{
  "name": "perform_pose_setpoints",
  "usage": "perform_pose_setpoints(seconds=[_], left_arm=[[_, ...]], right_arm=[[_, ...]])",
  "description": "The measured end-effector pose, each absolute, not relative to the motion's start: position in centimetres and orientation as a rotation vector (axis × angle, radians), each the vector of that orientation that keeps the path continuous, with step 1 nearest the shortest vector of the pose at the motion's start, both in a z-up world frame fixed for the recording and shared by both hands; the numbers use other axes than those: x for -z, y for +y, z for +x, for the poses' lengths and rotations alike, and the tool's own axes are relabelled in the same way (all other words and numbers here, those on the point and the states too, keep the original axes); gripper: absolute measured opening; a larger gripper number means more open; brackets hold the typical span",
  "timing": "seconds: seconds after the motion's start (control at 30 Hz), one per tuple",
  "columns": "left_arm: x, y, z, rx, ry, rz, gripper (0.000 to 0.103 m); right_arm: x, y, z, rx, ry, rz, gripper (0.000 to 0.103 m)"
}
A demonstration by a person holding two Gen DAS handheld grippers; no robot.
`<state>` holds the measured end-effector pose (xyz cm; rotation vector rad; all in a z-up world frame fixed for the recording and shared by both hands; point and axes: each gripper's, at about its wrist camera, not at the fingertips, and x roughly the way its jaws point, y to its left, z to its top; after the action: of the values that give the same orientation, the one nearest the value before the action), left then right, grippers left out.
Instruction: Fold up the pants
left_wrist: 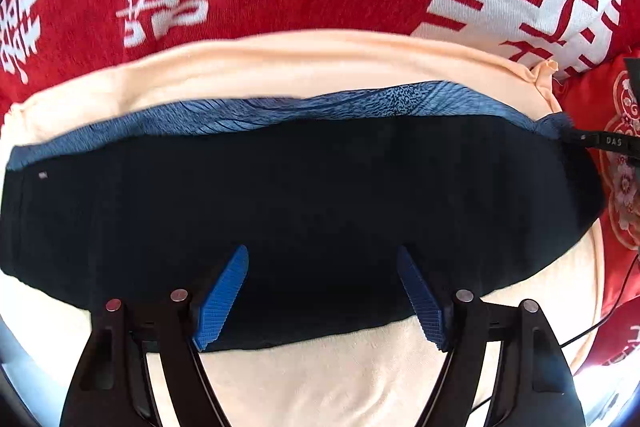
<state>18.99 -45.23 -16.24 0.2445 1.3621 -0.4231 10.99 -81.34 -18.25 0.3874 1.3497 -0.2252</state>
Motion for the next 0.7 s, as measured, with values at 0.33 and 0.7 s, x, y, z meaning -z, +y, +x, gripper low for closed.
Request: perform_pose_setpoints(seconds=[0.33,0.7], left_arm=[[17.5,-46.7,23.2,0.359,1.330,0.281,0.078],[21.0,-45.7,23.8,0.330,1.369,0.300,0.093]], right_arm=[[15.2,-79.5,0.4,0.241,1.150,0.763,0.051],[16.6,-78.7,-6.3,0.484,1.034,0.977,0.051]])
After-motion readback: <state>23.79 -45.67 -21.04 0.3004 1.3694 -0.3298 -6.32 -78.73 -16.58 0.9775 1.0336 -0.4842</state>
